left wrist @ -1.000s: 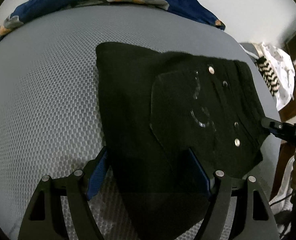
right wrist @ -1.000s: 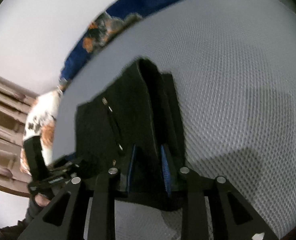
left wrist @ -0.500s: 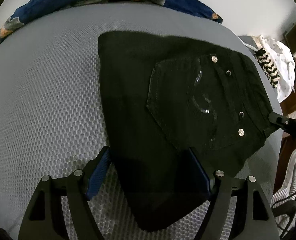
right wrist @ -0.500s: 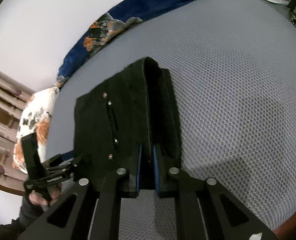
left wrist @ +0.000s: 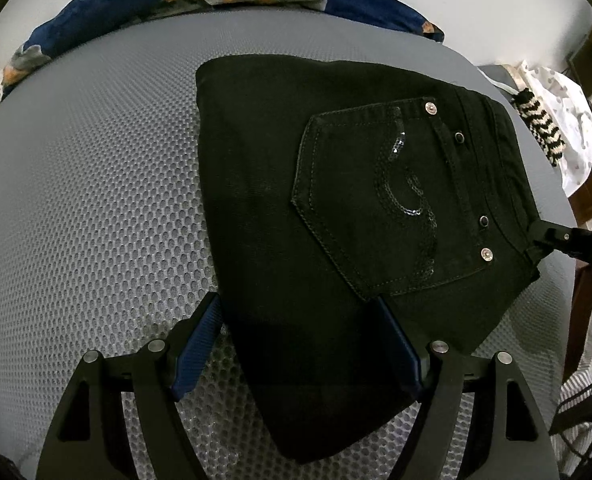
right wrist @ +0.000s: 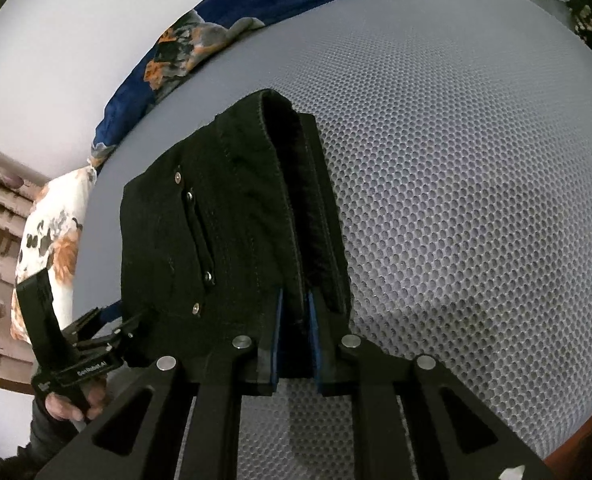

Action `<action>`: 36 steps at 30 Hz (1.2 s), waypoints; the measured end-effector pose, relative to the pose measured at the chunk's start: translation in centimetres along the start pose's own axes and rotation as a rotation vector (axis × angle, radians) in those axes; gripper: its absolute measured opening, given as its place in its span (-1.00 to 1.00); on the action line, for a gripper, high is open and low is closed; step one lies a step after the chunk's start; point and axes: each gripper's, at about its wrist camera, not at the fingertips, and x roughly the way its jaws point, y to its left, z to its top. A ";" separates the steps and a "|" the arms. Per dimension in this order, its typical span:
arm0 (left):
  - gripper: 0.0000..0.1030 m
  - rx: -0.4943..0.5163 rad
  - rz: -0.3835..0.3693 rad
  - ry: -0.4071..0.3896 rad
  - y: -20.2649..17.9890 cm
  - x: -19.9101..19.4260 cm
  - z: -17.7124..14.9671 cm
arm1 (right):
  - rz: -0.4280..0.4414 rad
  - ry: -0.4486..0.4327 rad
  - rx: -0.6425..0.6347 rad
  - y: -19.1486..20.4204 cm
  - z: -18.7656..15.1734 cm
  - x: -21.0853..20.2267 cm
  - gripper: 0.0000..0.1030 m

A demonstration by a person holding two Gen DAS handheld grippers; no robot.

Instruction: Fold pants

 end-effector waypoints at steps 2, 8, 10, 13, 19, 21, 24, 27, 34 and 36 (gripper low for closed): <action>0.50 -0.002 -0.003 -0.004 0.2 0.0 0.0 | -0.009 -0.001 -0.007 0.1 0.0 -0.1 -0.74; 0.54 0.004 -0.006 -0.029 0.4 -0.1 -0.7 | -0.066 0.001 -0.036 1.0 0.0 0.0 -0.72; 0.55 0.008 -0.007 -0.044 0.5 -0.2 -1.1 | -0.082 0.007 -0.035 1.2 0.2 0.1 -0.70; 0.57 0.016 -0.003 -0.065 0.4 -0.2 -1.7 | -0.101 0.014 -0.031 1.3 0.4 0.2 -0.69; 0.57 0.013 -0.005 -0.064 0.6 -0.3 -1.7 | -0.175 0.018 -0.070 1.5 0.8 0.4 -0.14; 0.57 0.012 -0.005 -0.063 0.7 -0.4 -1.7 | -0.173 0.018 -0.080 1.5 0.8 0.4 -0.14; 0.58 0.013 -0.005 -0.063 0.8 -0.4 -1.7 | -0.171 0.030 -0.090 1.5 1.1 0.3 -0.14; 0.58 0.014 -0.007 -0.062 0.8 -0.3 -1.6 | -0.162 0.032 -0.115 1.9 1.7 0.3 -0.13; 0.58 -0.020 -0.066 -0.042 1.6 -1.0 -0.6 | -0.090 0.061 -0.094 1.5 2.7 2.0 -0.04; 0.58 -0.035 -0.071 -0.056 2.2 -1.5 -0.1 | -0.079 0.065 -0.095 1.3 2.7 2.2 -0.01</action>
